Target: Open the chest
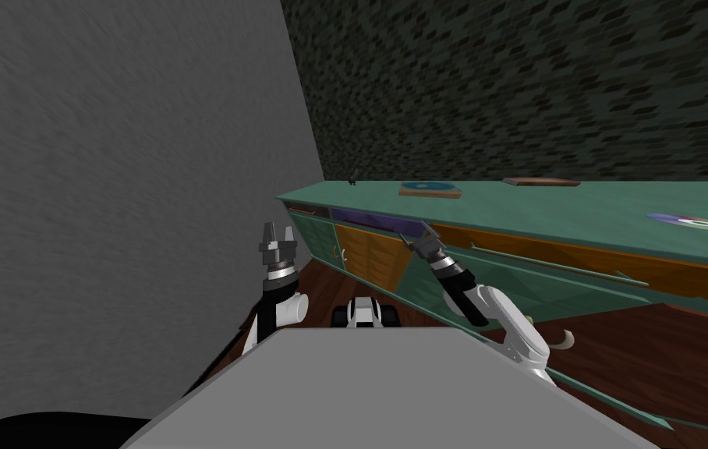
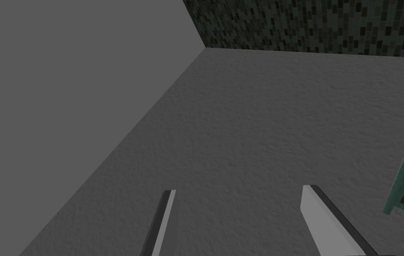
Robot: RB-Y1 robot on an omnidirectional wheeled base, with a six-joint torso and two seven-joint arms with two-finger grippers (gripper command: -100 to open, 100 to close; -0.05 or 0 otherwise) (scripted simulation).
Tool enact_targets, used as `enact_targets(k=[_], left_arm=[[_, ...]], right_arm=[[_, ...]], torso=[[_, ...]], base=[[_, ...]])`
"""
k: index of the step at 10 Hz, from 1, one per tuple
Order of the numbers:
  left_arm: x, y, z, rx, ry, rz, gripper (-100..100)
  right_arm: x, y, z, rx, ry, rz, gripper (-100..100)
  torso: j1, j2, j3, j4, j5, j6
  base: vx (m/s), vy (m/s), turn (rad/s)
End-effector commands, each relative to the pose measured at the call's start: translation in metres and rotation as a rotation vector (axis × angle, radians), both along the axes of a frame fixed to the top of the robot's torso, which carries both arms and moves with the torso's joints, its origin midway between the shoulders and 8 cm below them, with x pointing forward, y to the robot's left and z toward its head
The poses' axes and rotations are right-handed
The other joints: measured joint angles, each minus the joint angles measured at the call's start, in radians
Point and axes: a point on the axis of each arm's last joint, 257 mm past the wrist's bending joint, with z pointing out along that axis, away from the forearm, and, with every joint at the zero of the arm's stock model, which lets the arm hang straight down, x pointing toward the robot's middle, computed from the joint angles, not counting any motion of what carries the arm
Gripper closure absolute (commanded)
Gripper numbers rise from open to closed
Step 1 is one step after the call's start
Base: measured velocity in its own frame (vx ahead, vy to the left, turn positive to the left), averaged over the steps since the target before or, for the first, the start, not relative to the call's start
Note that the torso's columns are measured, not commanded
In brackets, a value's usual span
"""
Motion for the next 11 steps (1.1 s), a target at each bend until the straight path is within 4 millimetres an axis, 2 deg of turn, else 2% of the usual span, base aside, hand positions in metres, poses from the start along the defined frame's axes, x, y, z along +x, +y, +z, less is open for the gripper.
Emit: enact_targets(k=[1, 4, 5, 10, 11], left_arm=[[0.0, 0.0, 0.0, 0.0, 0.0, 0.0, 0], [0.0, 0.0, 0.0, 0.0, 0.0, 0.0, 0], [0.0, 0.0, 0.0, 0.0, 0.0, 0.0, 0], [0.0, 0.0, 0.0, 0.0, 0.0, 0.0, 0], [0.0, 0.0, 0.0, 0.0, 0.0, 0.0, 0]], right_arm=[[0.006, -0.005, -0.01, -0.145, -0.011, -0.048, -100], [0.013, -0.012, -0.023, -0.311, -0.021, -0.097, -100], [0.013, -0.012, -0.023, -0.314, -0.023, -0.099, -100], [0.024, -0.029, -0.045, -0.617, -0.045, -0.175, -100], [0.024, -0.029, -0.045, -0.625, -0.048, -0.177, -100]], torso=[[-0.001, 0.0, 0.0, 0.0, 0.0, 0.0], [-0.001, 0.0, 0.0, 0.0, 0.0, 0.0], [-0.001, 0.0, 0.0, 0.0, 0.0, 0.0], [-0.001, 0.0, 0.0, 0.0, 0.0, 0.0], [0.0, 0.0, 0.0, 0.0, 0.0, 0.0]], base=[[0.0, 0.057, 0.006], [-0.002, 0.059, 0.009], [-0.002, 0.036, 0.005], [-0.003, 0.05, 0.009], [-0.004, 0.047, 0.002]])
